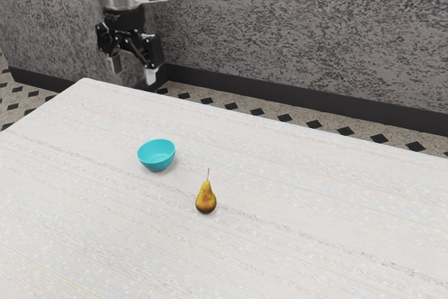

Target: Place the pear in the bowl.

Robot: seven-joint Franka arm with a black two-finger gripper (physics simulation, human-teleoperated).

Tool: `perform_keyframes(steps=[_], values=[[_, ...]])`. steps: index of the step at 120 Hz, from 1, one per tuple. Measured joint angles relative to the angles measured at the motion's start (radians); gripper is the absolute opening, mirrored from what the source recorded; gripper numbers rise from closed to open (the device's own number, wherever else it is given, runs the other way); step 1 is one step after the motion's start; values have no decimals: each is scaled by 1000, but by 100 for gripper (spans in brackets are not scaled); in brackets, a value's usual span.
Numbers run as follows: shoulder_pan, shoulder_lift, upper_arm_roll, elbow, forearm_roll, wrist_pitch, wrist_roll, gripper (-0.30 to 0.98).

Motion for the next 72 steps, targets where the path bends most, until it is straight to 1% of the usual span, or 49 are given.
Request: perform_keyframes(steps=[35, 52, 72], values=[[-3, 0, 6, 0, -6, 78, -13, 69], [20, 0, 7, 0, -7, 91, -17, 69], [66, -3, -18, 22, 1, 88, -23, 69]])
